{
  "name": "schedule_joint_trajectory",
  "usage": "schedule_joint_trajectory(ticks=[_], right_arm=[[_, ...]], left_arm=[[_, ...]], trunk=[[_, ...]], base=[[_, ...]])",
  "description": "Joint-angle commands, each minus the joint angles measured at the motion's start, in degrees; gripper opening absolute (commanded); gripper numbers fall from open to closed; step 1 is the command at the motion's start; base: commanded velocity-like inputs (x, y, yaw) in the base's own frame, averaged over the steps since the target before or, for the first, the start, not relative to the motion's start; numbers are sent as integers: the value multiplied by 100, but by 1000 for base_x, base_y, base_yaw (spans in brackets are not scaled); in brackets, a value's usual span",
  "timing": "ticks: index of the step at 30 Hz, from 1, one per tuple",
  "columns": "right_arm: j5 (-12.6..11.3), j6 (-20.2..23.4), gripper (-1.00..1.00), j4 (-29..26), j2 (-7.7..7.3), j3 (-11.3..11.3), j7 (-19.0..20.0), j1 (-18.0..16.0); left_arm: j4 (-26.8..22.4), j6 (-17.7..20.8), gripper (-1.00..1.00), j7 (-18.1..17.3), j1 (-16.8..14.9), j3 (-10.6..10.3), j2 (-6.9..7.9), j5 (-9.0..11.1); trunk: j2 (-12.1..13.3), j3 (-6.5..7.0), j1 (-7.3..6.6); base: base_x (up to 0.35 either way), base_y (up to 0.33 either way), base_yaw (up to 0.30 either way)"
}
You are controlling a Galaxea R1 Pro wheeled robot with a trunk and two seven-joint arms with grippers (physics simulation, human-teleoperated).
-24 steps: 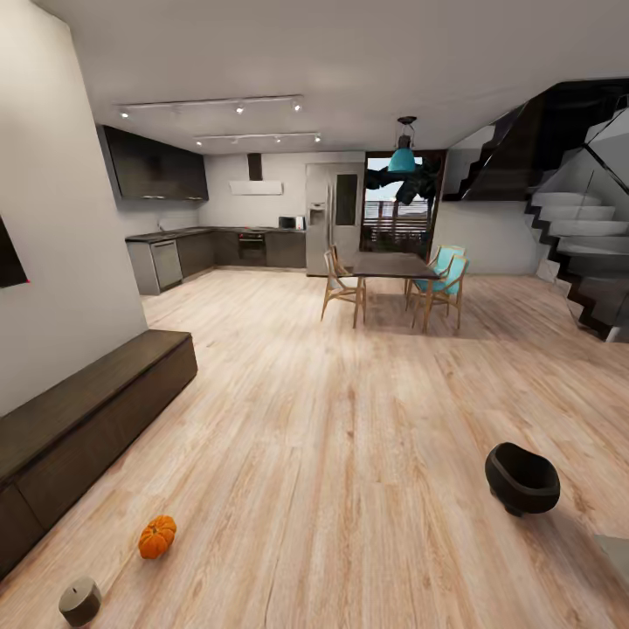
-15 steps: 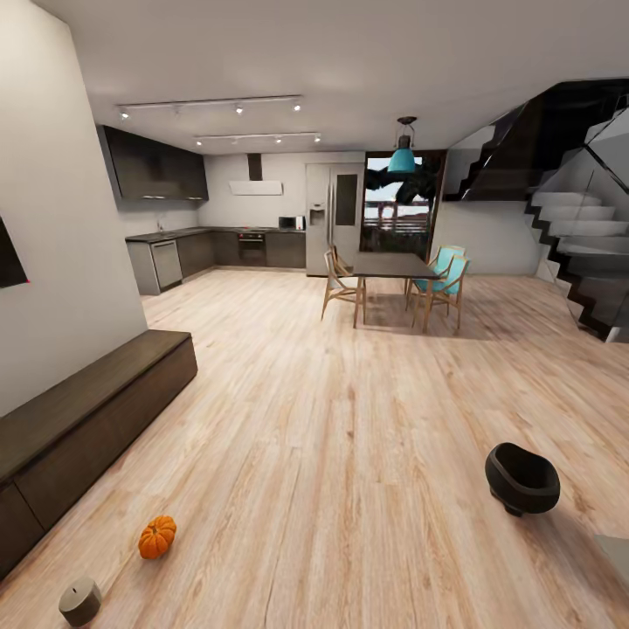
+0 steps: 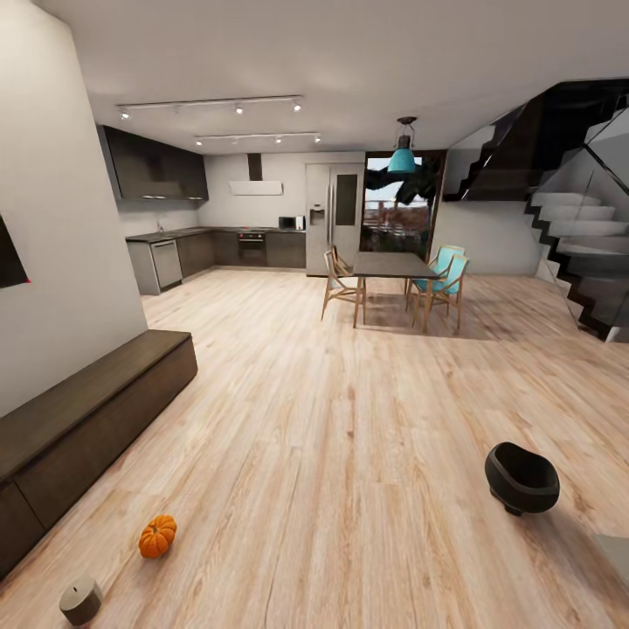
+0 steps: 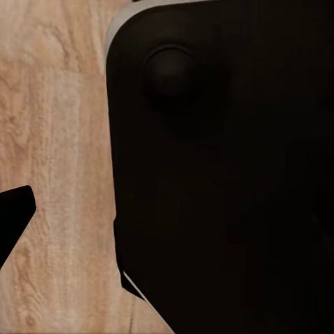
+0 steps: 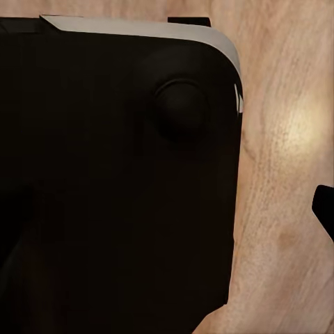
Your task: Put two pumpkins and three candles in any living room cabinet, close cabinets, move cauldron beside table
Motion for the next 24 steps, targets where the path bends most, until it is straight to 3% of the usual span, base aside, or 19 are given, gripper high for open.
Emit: schedule_joint_trajectory(ticks=[1,12,17,24], right_arm=[[0,0,100,1,0,-2,-1,-2],[14,7,100,1,0,-2,0,-2],[0,0,100,1,0,-3,-3,-2],[25,4,100,1,0,7,4,-2]], left_arm=[[-9,-5,100,-19,5,-11,1,-10],[-3,-24,100,-28,9,-126,-43,-69],[2,-427,100,-31,9,-110,-42,-56],[6,-522,100,-19,9,-115,-35,-54]], trunk=[[-2,-5,0],[-2,-5,0],[-2,-5,0],[-2,-5,0]], base=[[-12,0,-11],[-2,0,-85],[0,0,0],[0,0,0]])
